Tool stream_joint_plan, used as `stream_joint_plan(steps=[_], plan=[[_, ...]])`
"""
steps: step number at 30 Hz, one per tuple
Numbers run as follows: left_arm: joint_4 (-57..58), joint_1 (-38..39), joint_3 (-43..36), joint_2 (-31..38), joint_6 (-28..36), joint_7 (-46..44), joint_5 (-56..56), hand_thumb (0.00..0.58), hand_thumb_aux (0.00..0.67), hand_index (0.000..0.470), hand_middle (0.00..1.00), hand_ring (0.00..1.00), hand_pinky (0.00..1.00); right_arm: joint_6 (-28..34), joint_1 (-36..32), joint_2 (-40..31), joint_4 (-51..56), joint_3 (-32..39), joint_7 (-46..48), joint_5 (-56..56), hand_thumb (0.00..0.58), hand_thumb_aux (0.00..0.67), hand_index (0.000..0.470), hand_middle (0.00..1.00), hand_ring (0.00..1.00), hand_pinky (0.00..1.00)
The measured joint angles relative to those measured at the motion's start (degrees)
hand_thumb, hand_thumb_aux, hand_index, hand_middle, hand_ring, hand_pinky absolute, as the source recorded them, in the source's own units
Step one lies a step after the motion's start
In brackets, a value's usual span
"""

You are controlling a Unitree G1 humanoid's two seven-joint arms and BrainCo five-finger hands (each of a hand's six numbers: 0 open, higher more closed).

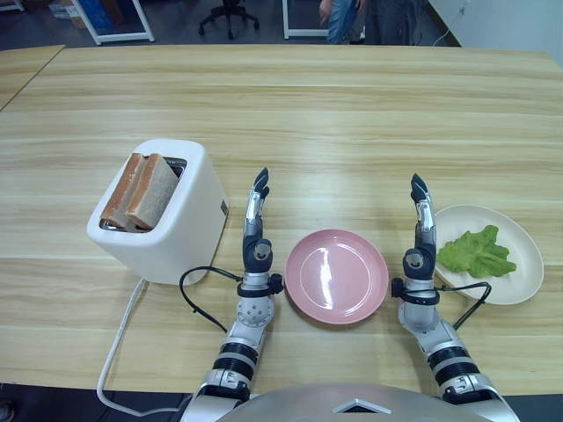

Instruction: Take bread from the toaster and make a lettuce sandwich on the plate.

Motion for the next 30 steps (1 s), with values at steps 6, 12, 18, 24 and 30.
stream_joint_plan(steps=[6, 12, 18, 24, 30], plan=[[1.8, -1.5, 0.1, 0.1, -2.0, 0.8, 0.1, 0.000, 0.000, 0.000, 0.00, 0.00, 0.00, 1.1, -0.1, 1.3, -1.6, -0.9, -0.1, -1.8, 0.000, 0.000, 0.000, 0.00, 0.00, 0.00], [2.2, -1.8, 0.1, 0.1, -2.6, 0.1, -0.3, 0.000, 0.000, 0.000, 0.00, 0.00, 0.00, 1.3, 0.1, 1.9, -1.6, -1.0, 0.2, -2.4, 0.000, 0.000, 0.000, 0.00, 0.00, 0.00], [1.8, -1.6, 0.1, 0.1, -2.2, -0.4, 0.1, 0.000, 0.000, 0.000, 0.00, 0.00, 0.00, 1.9, 0.5, 1.9, -2.8, -0.8, -0.1, -5.8, 0.000, 0.000, 0.000, 0.00, 0.00, 0.00], [-15.7, 9.0, 7.6, 4.6, 1.4, 2.8, 14.7, 0.000, 0.000, 0.000, 0.00, 0.00, 0.00, 2.5, 0.7, 1.8, -4.4, -0.7, 0.0, -7.0, 0.000, 0.000, 0.000, 0.00, 0.00, 0.00], [-34.2, 14.1, 22.2, 12.0, 9.4, 9.6, 27.3, 0.000, 0.000, 0.000, 0.00, 0.00, 0.00, 3.1, 0.8, 0.8, -6.5, -0.8, -0.4, -9.5, 0.000, 0.000, 0.000, 0.00, 0.00, 0.00]])
